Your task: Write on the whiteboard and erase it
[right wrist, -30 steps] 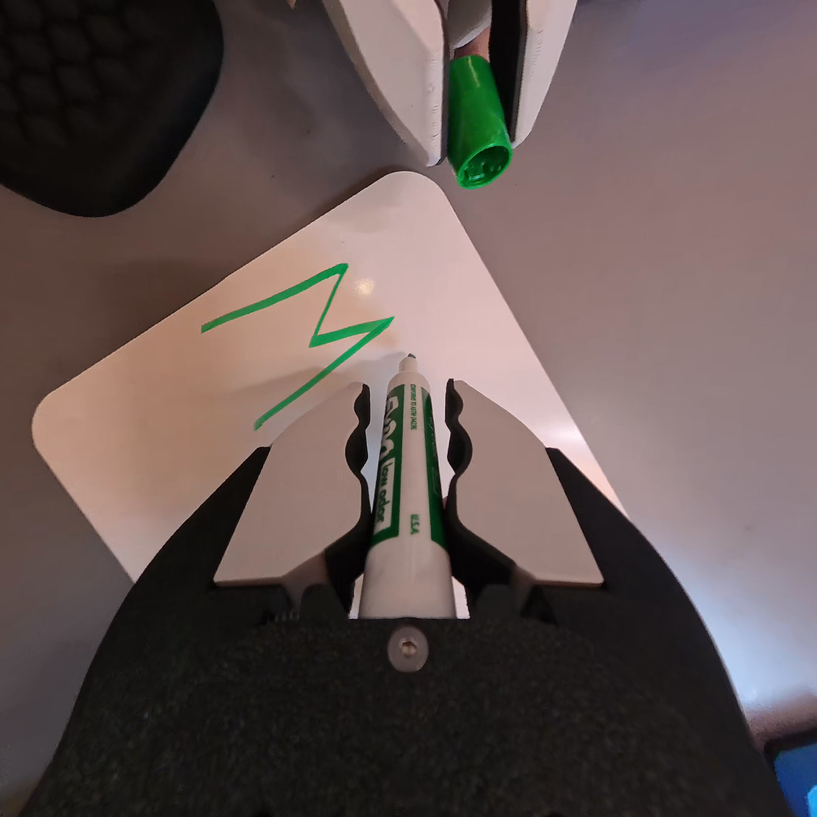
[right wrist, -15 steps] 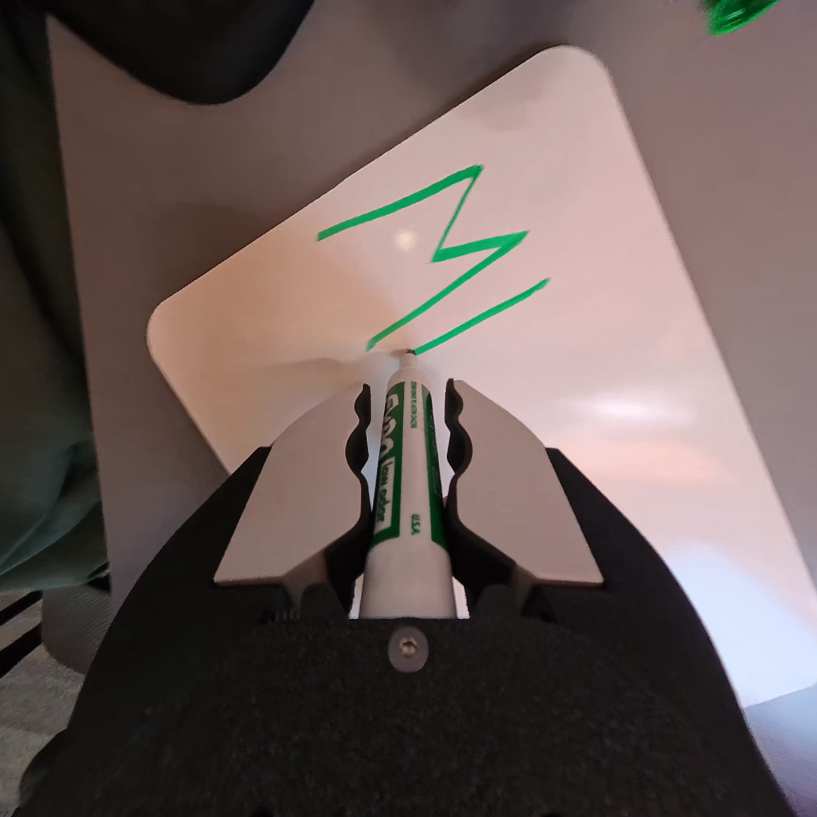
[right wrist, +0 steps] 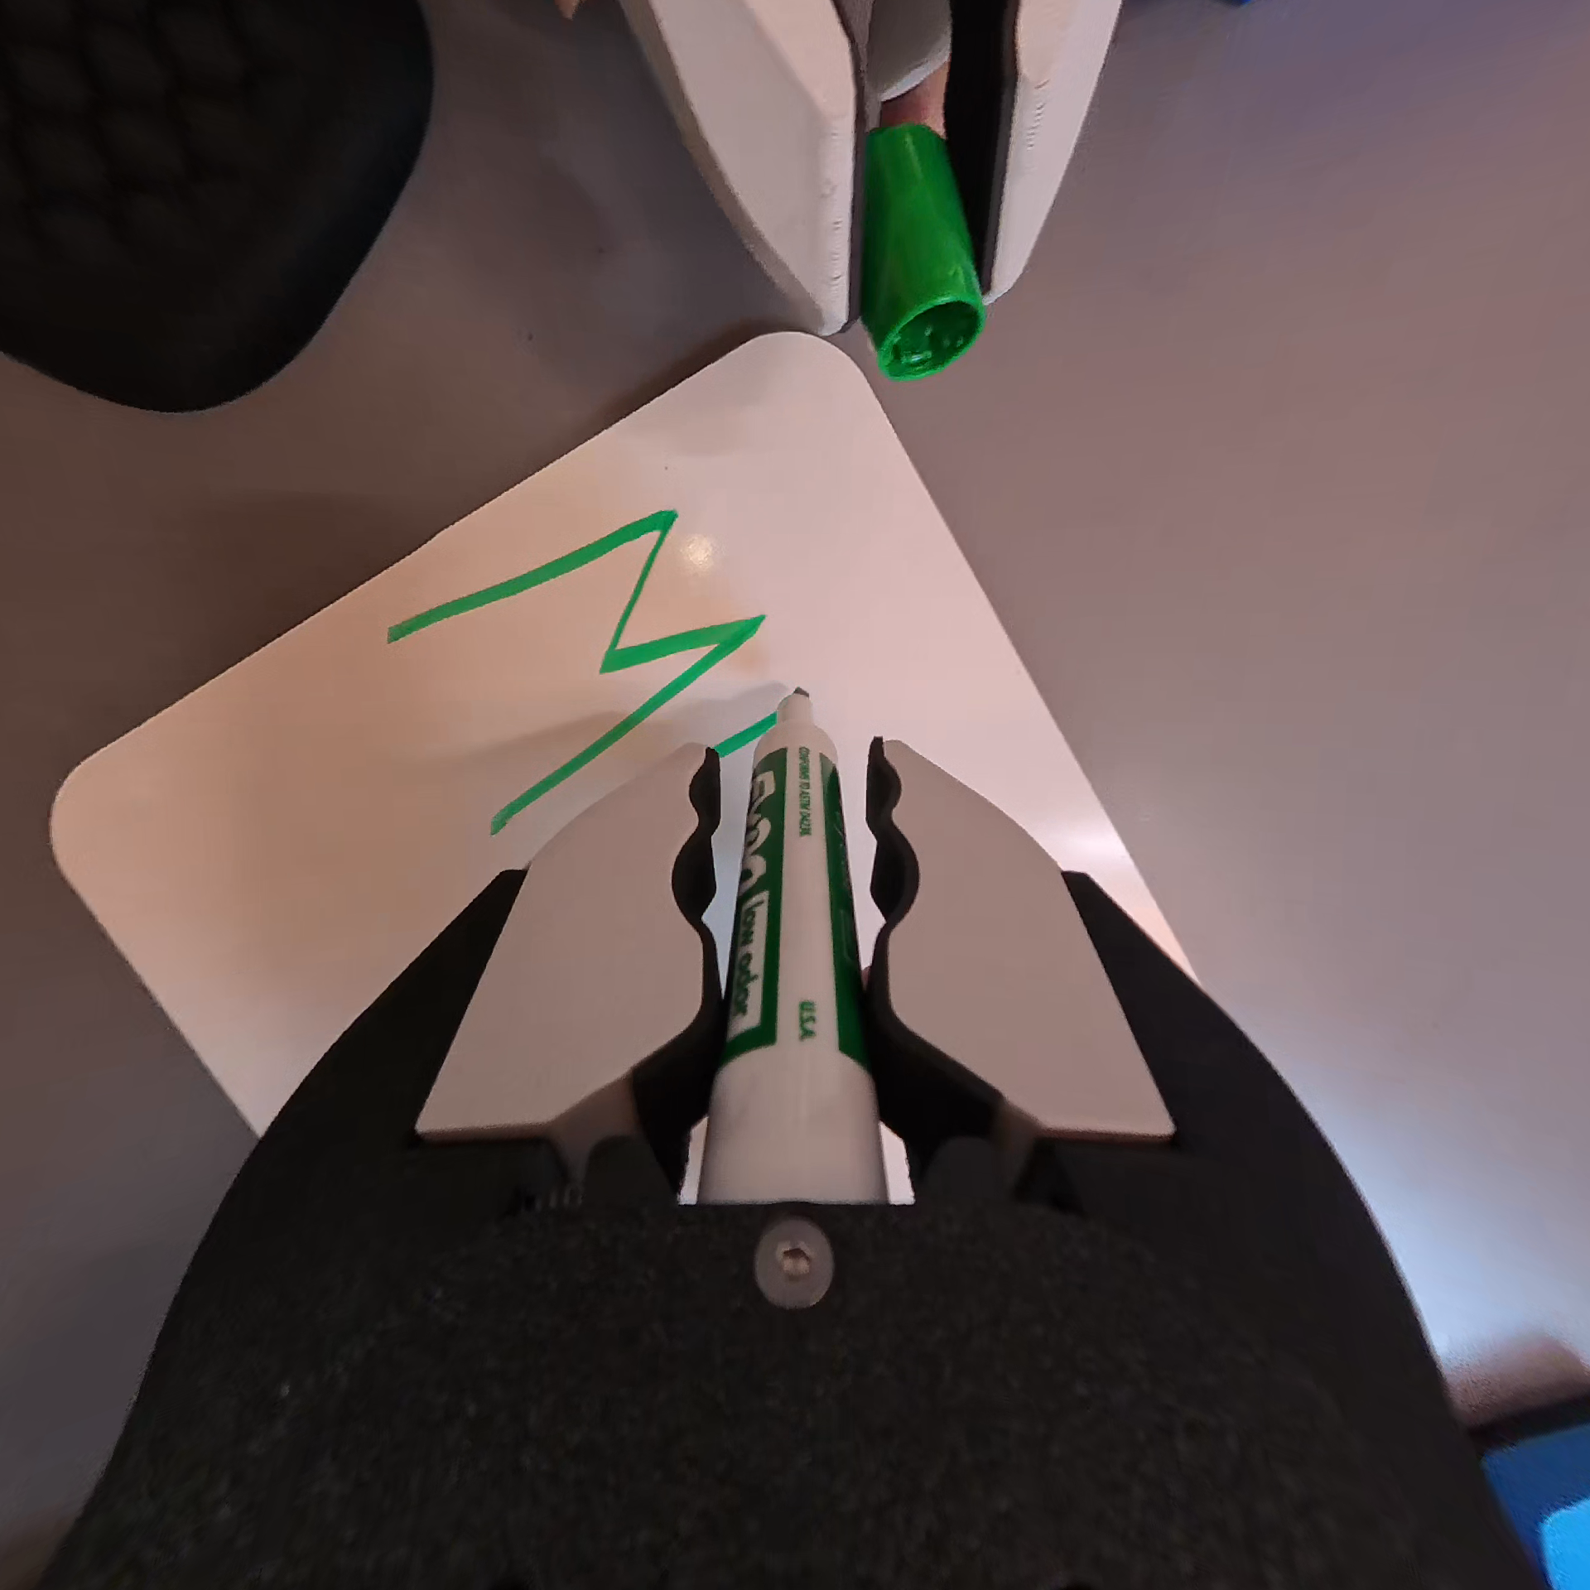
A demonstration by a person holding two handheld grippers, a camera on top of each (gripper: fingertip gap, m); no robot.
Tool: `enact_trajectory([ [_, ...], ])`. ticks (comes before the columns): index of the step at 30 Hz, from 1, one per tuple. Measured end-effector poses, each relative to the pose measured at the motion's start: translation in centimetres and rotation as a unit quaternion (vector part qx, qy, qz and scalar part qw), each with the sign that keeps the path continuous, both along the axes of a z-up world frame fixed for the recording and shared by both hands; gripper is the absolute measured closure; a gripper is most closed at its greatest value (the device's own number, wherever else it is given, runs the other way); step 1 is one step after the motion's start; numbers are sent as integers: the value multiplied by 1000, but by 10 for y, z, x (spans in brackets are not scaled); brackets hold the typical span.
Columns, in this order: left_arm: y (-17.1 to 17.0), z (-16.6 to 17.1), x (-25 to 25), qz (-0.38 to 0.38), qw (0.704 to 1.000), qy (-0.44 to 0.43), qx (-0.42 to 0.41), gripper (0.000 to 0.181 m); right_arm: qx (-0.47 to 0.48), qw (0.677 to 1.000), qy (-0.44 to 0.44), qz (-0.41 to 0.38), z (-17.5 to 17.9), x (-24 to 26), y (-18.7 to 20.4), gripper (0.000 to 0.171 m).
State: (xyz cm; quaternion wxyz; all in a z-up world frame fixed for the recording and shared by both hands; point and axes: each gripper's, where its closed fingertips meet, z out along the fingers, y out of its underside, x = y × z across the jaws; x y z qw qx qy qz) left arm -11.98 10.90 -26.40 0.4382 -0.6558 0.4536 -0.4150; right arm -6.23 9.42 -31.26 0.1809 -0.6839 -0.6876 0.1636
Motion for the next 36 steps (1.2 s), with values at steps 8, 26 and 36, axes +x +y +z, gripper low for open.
enact_trajectory([
  [8,0,-2,-4,-1,1000,4,-1,163,-1,1000,-17,6,-7,1,0,138],
  [26,-1,-4,-2,-1,1000,7,-1,163,-9,997,-69,-13,-6,64,-41,138],
  [36,1,-3,-4,1,1000,9,0,163,23,998,-55,-12,-6,34,11,138],
])
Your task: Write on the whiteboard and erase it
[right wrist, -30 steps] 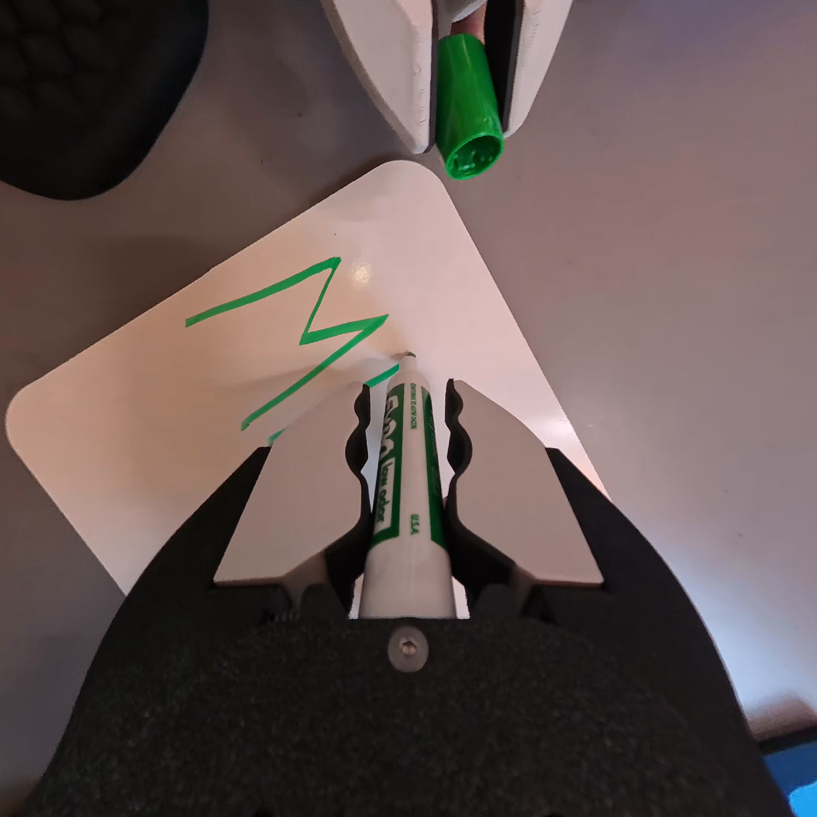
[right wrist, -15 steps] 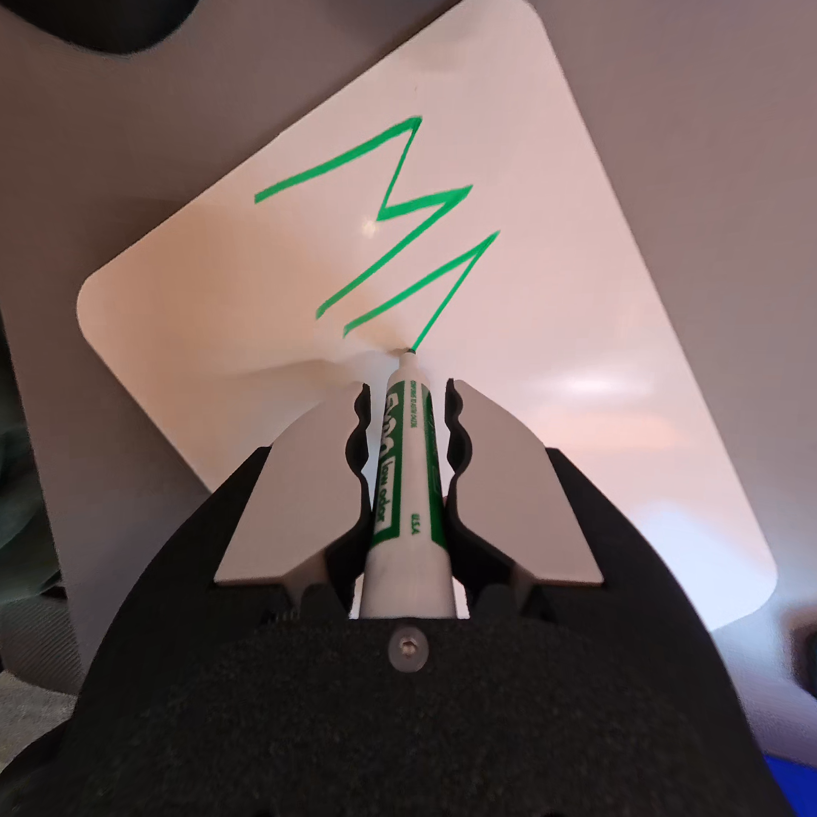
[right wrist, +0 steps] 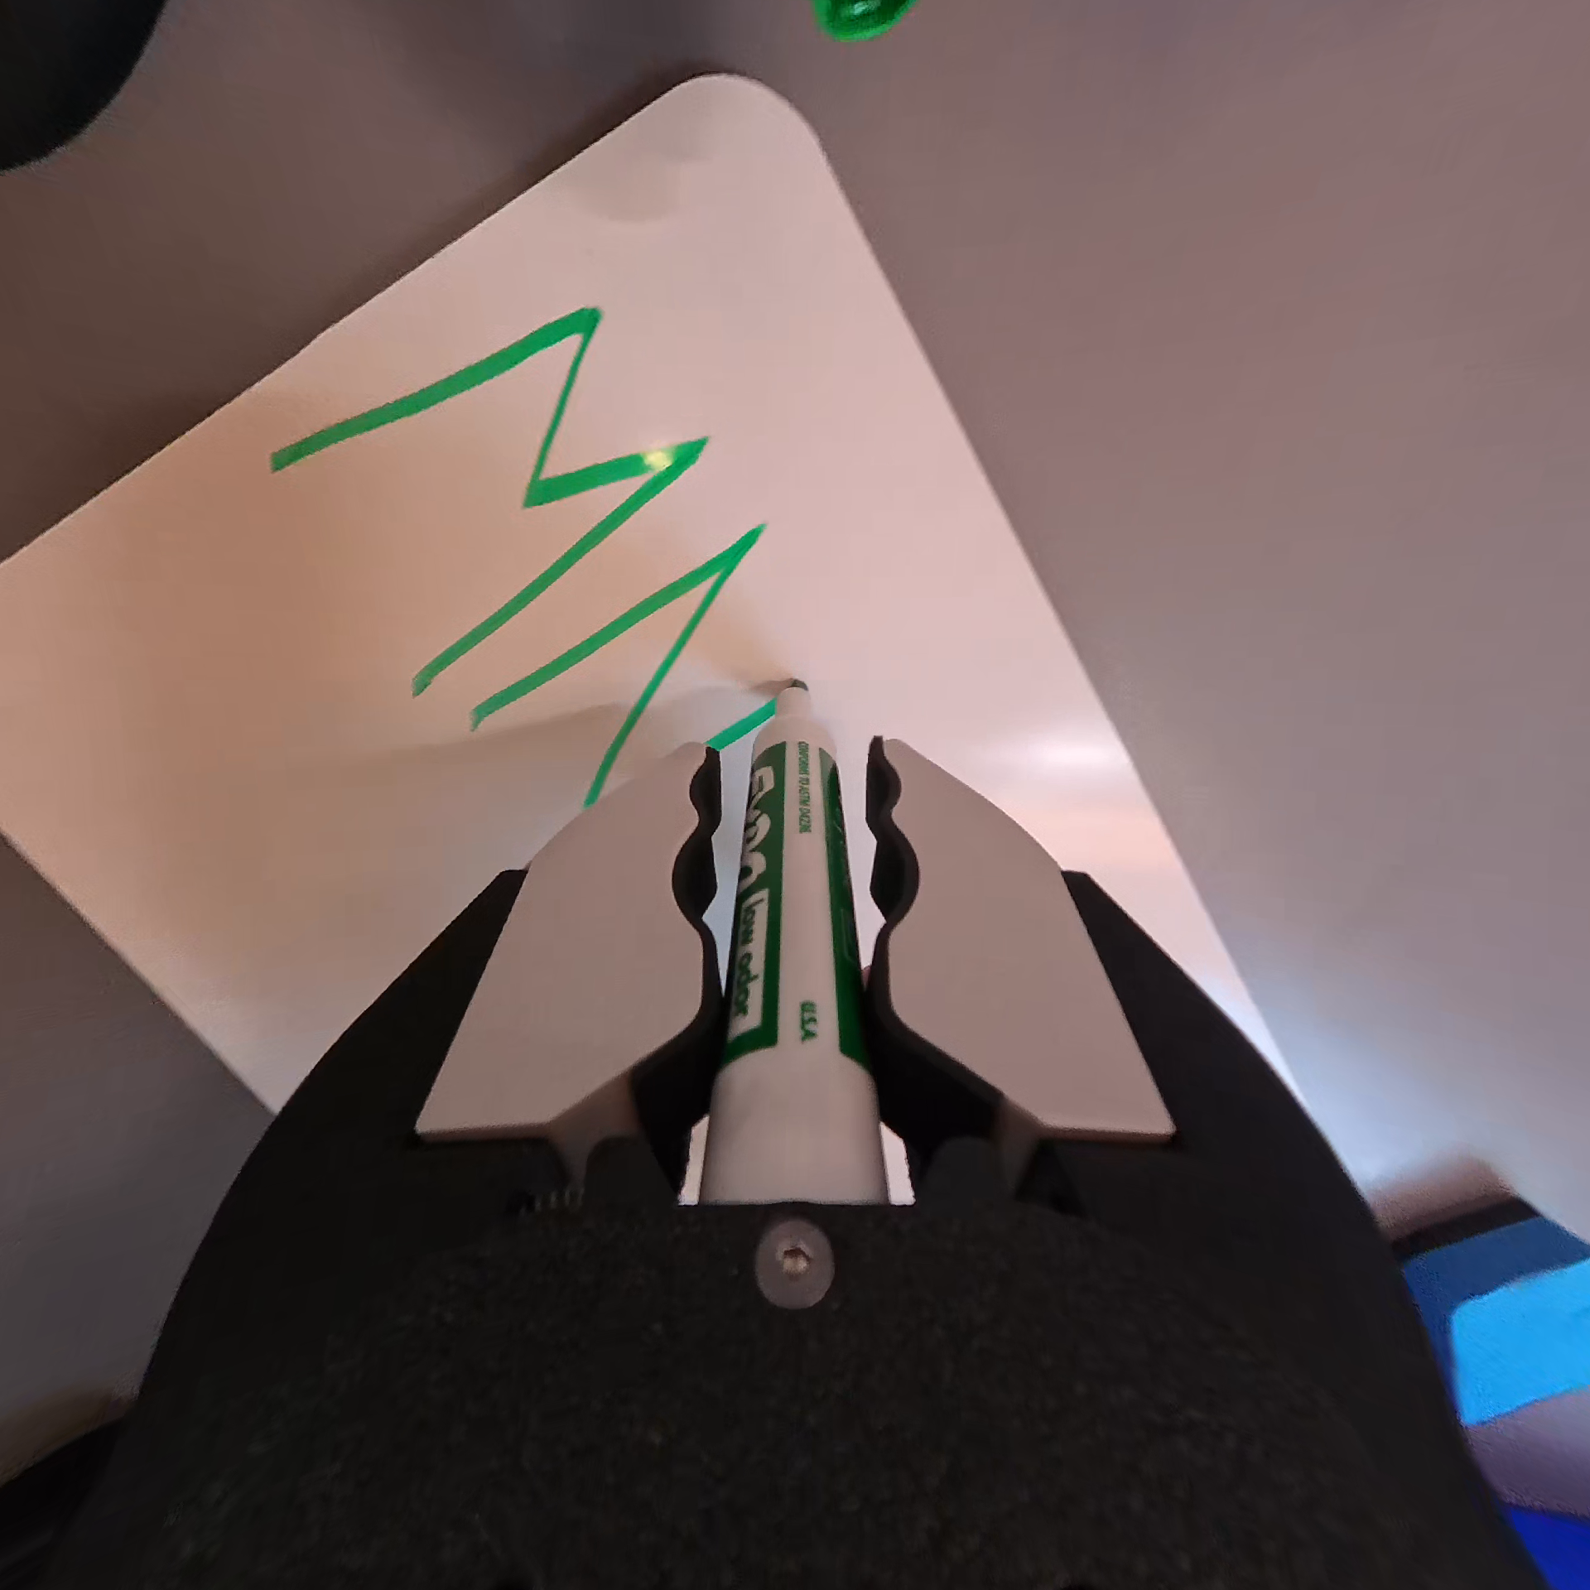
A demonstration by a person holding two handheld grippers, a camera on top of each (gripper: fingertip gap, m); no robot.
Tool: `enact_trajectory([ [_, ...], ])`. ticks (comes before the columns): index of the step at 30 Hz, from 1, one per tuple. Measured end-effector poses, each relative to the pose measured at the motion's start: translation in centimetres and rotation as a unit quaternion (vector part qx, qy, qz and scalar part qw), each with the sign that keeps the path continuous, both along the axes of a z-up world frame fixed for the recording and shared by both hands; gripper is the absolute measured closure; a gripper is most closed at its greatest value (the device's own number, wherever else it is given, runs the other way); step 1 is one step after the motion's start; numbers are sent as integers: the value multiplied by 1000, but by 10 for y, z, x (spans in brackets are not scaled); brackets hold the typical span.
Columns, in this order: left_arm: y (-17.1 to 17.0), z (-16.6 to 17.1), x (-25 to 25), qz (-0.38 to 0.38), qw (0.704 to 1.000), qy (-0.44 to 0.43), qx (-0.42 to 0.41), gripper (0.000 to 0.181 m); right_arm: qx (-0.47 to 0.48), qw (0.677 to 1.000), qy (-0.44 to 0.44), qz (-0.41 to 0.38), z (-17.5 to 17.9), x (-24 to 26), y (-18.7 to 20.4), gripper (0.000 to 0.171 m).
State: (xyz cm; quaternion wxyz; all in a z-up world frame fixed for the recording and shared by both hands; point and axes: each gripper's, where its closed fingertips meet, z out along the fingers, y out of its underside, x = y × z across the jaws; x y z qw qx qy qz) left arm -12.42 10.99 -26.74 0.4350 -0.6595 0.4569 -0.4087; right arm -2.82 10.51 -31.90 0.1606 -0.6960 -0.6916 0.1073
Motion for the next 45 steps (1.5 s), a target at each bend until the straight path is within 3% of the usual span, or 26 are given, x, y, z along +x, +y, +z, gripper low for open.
enact_trajectory([
  [10,2,-2,0,0,1000,2,-3,163,6,998,52,-35,19,11,16,138],
  [22,1,-2,0,0,1000,3,-2,163,-11,998,30,-57,0,25,26,138],
  [30,1,-3,-1,1,1000,3,-5,163,-47,999,13,-19,0,21,-9,138],
  [36,1,-4,0,1,1000,3,-8,163,-57,998,-19,-10,1,47,-40,138],
  [45,0,-3,0,-1,1000,2,-6,163,-19,998,-29,-59,1,71,3,138],
])
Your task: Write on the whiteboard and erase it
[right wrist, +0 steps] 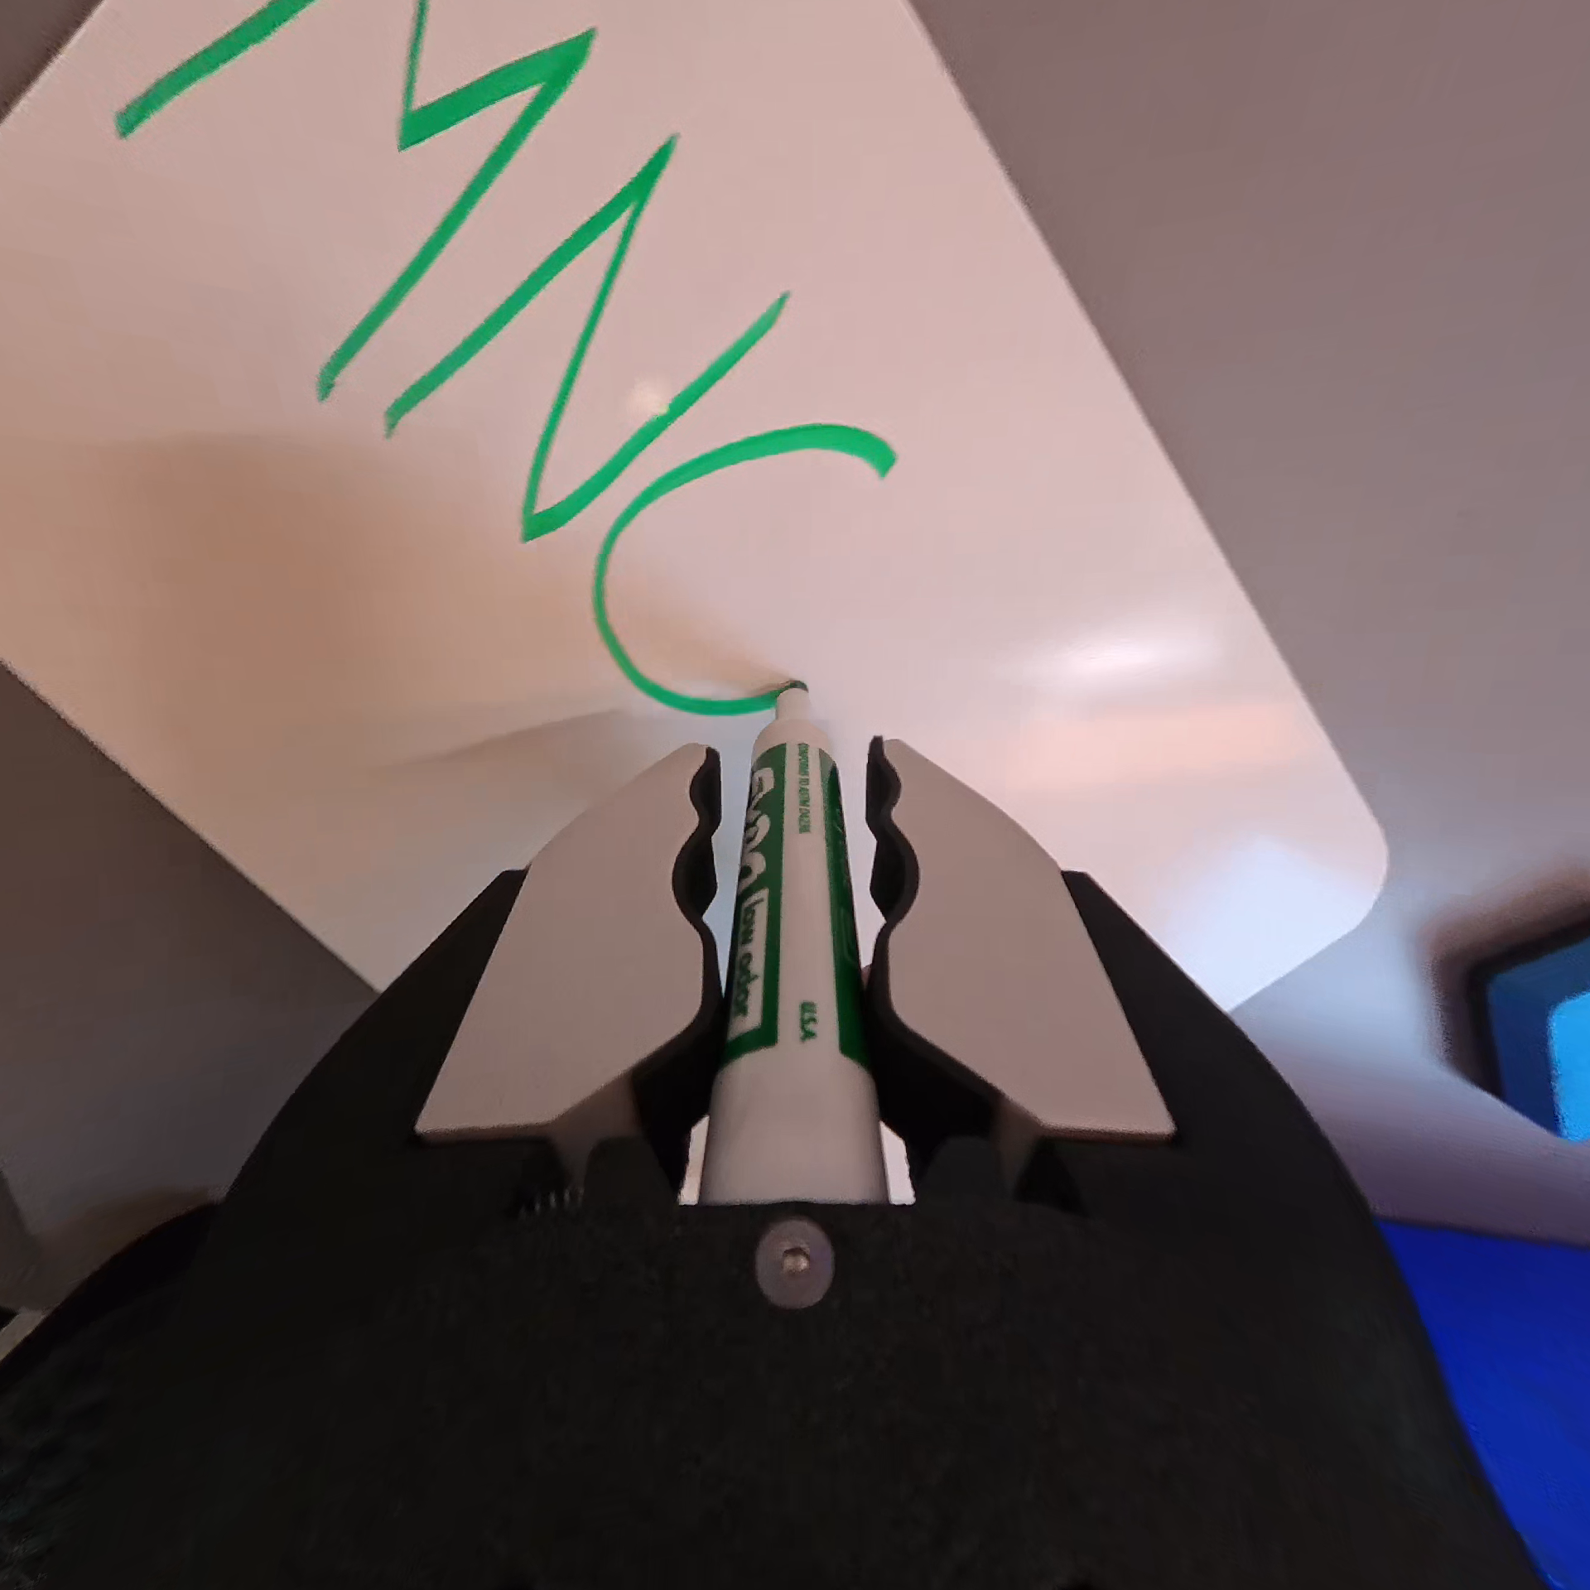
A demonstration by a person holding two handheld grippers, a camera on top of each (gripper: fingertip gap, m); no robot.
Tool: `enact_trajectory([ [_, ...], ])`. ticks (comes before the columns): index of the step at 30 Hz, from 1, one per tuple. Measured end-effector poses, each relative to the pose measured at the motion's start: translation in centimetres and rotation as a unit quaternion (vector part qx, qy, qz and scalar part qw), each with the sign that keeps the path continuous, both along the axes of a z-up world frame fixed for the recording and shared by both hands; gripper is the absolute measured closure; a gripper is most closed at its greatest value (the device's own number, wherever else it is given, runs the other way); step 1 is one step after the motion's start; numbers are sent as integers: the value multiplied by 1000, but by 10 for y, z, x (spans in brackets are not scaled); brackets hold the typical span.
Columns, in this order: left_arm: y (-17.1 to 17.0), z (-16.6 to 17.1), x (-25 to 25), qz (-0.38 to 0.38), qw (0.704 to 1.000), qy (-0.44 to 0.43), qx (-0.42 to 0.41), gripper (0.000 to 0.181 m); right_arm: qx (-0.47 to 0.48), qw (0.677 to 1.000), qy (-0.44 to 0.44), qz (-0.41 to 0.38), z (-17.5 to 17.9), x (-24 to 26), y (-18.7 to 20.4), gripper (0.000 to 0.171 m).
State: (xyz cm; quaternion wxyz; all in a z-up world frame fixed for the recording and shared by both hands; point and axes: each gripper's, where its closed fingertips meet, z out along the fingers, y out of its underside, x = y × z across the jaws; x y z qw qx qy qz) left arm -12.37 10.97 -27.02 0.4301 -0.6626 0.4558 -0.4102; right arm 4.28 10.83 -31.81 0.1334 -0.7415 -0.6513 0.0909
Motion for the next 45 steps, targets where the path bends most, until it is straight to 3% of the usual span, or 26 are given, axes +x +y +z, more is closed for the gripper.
enact_trajectory([
  [10,-2,0,1,-4,1000,1,1,163,7,998,45,32,1,-49,22,138],
  [18,-1,-2,1,-5,1000,2,-3,163,7,999,50,-16,7,-7,29,138],
  [28,1,-3,0,-1,1000,5,-1,163,9,999,41,-20,0,-8,39,138],
  [33,1,-4,0,-2,1000,5,-4,163,-1,1000,21,-13,0,0,28,138],
  [41,1,-4,2,-2,1000,3,-6,163,-37,999,-3,-5,0,24,-21,138],
  [45,-1,-3,3,-4,1000,3,-4,163,-16,1000,1,-9,2,21,-15,138],
])
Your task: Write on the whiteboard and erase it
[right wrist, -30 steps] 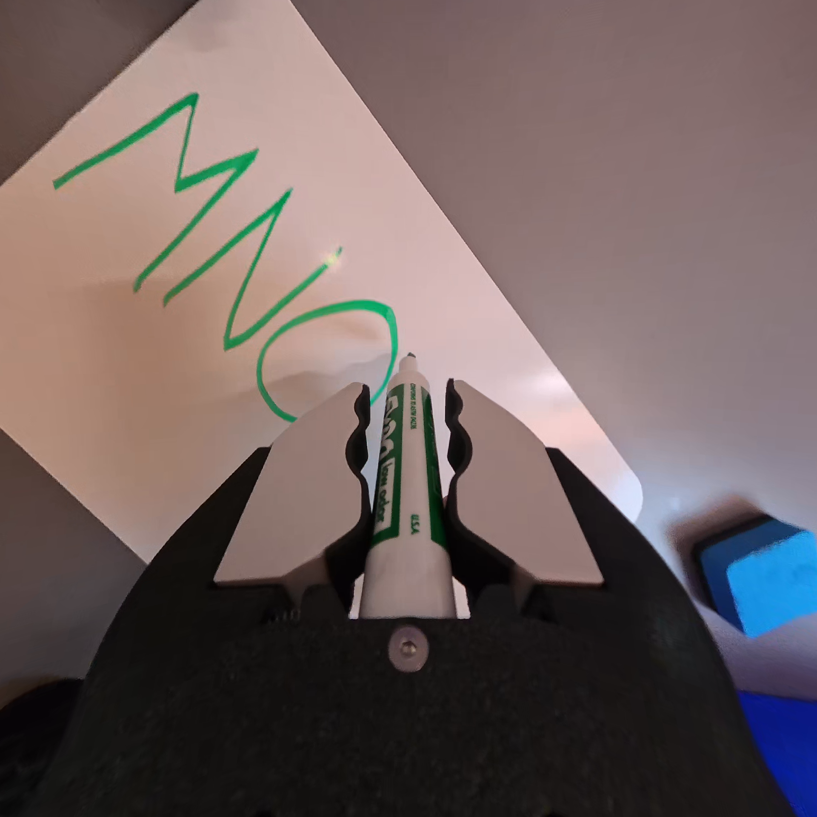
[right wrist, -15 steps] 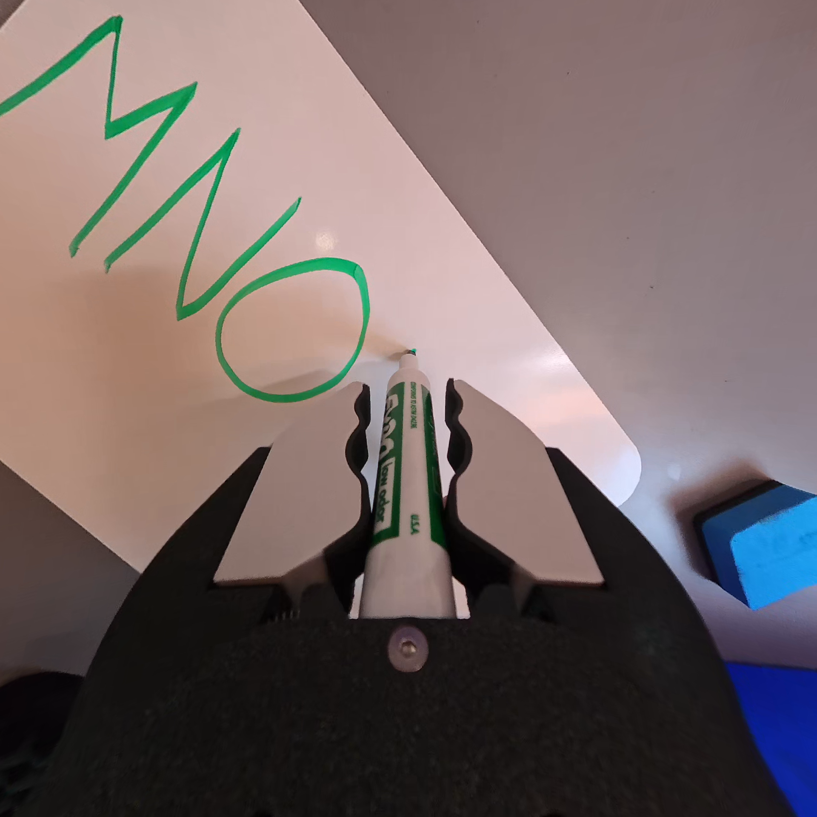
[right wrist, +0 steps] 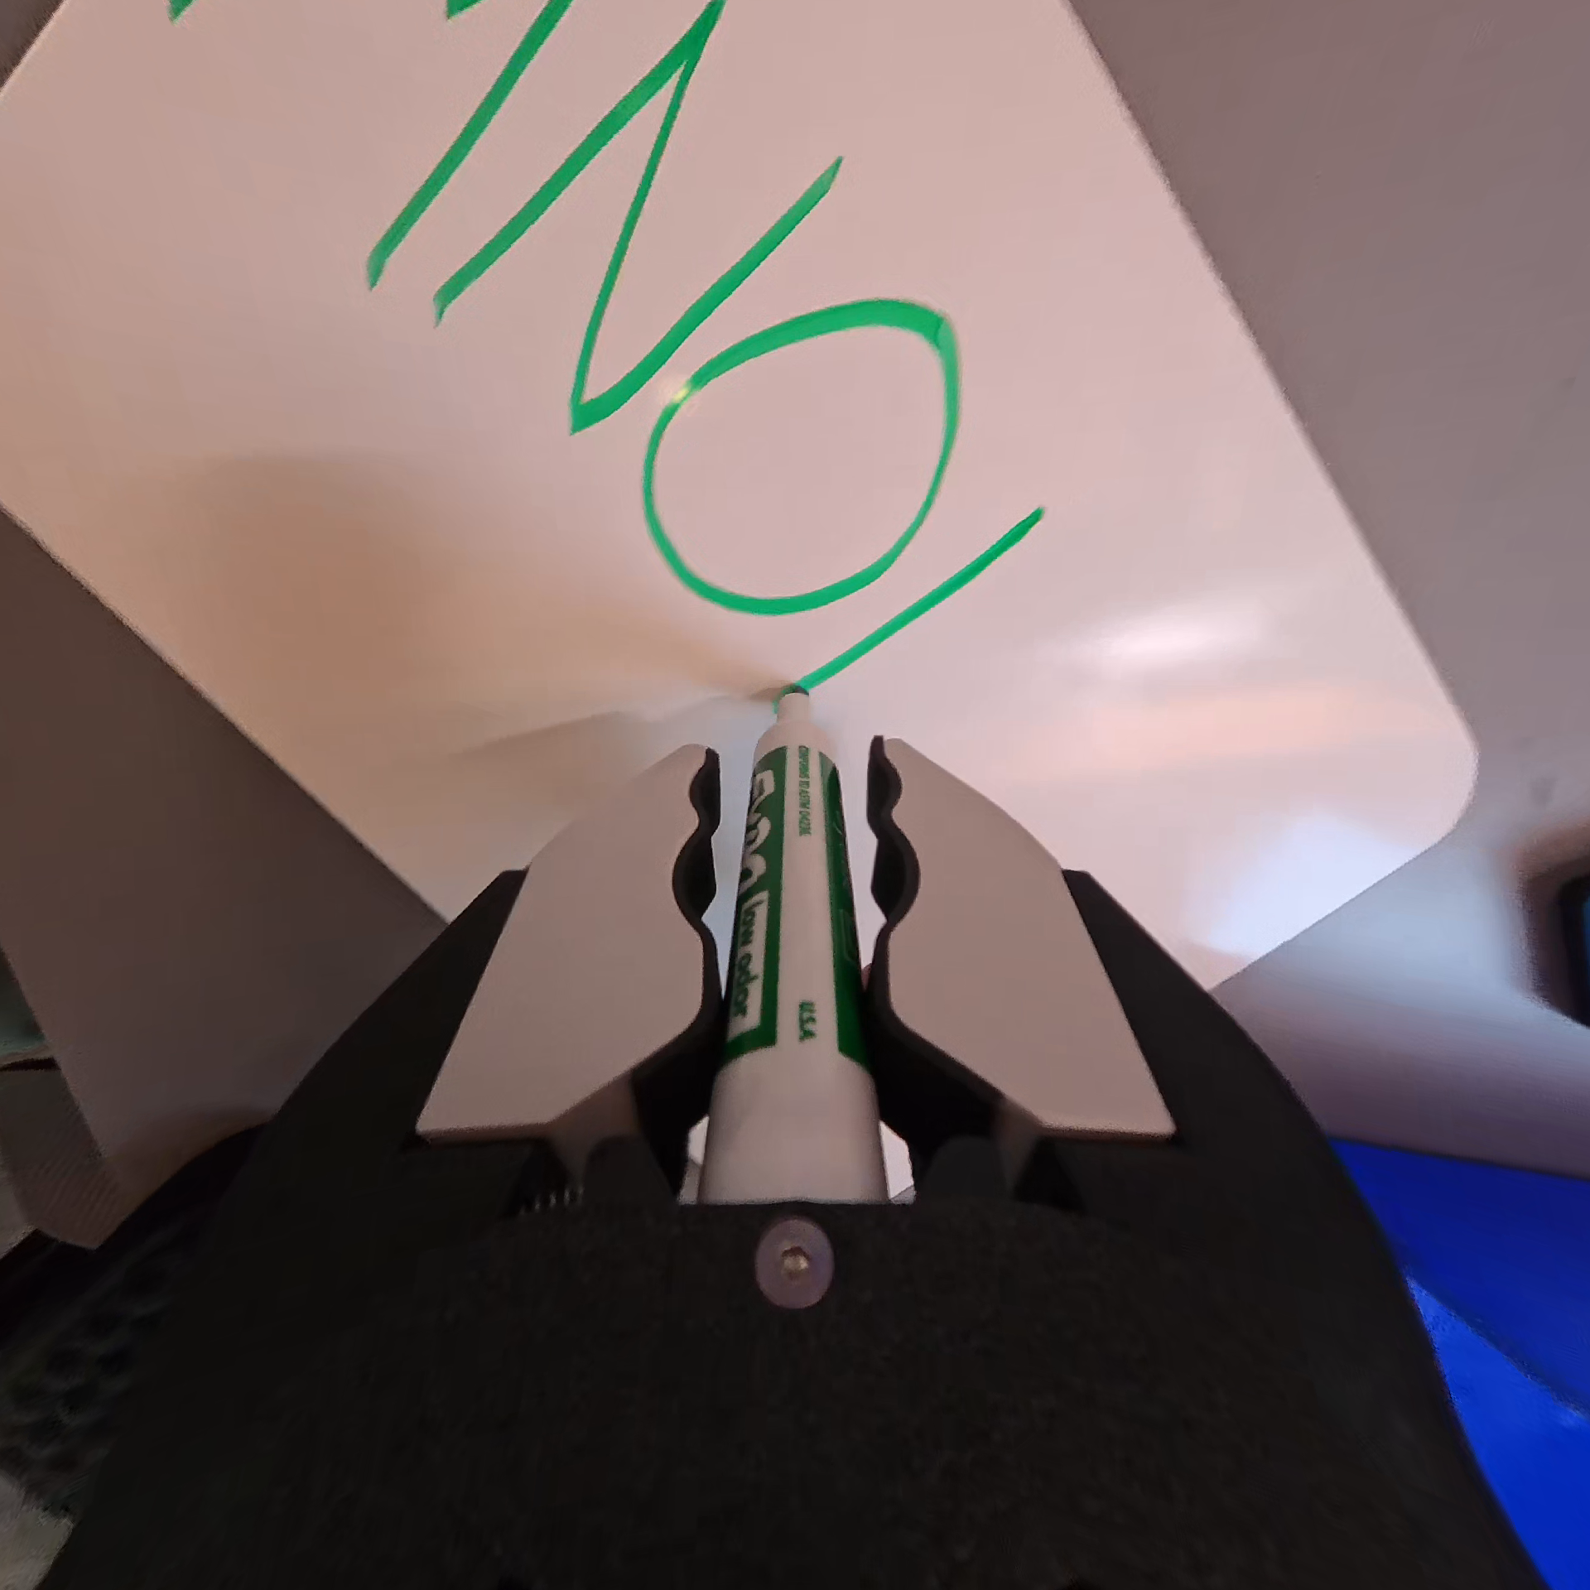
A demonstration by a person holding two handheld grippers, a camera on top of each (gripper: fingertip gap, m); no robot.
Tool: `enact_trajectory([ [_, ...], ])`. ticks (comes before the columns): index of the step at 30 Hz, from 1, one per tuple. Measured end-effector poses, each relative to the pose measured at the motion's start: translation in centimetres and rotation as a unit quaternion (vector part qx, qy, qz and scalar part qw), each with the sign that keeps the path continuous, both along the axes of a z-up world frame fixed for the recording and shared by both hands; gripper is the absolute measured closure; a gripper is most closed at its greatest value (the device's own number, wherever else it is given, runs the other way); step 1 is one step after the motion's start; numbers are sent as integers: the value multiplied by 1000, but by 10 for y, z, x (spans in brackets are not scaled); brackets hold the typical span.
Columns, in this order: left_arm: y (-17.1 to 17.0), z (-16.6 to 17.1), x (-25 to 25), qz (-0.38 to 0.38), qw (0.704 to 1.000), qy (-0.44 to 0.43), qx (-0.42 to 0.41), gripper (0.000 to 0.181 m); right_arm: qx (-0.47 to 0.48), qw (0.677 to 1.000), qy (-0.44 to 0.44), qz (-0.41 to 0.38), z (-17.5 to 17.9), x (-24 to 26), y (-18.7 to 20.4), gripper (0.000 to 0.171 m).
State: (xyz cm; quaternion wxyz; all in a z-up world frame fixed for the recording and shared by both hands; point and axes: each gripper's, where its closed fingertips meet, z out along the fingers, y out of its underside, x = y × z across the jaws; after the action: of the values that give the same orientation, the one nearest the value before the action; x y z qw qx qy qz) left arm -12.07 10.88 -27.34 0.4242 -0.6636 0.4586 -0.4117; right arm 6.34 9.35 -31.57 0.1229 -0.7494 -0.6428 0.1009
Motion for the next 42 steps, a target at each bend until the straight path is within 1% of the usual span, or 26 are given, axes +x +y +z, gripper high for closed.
enact_trajectory([
  [3,-1,1,0,0,1000,0,2,163,21,999,29,-14,4,-14,22,138],
  [7,0,1,-1,1,1000,1,3,163,31,999,37,-18,2,-25,46,138],
  [13,1,1,-2,0,1000,0,-1,163,34,999,39,-18,-3,-31,58,138],
  [17,-1,-1,-1,-4,1000,3,-2,163,49,998,29,-34,-3,-20,66,138],
  [20,-1,-1,0,-4,1000,3,-1,163,49,997,21,-48,-3,-5,67,138],
  [24,-1,-3,0,-4,1000,5,-3,163,40,997,24,-53,-3,4,54,138],
  [30,-3,-4,2,-6,1000,9,-3,163,29,999,32,-31,-3,-6,31,138],
  [33,-3,-4,1,-5,1000,9,-2,163,32,999,37,-20,-3,-14,25,138],
  [35,-3,-3,1,-5,1000,8,-1,163,44,998,43,-24,2,-11,31,138],
  [38,-3,-2,1,-5,1000,7,-1,163,58,995,50,-56,13,5,49,138],
  [42,-3,-4,1,-6,1000,9,-3,163,61,995,33,-70,5,22,62,138],
])
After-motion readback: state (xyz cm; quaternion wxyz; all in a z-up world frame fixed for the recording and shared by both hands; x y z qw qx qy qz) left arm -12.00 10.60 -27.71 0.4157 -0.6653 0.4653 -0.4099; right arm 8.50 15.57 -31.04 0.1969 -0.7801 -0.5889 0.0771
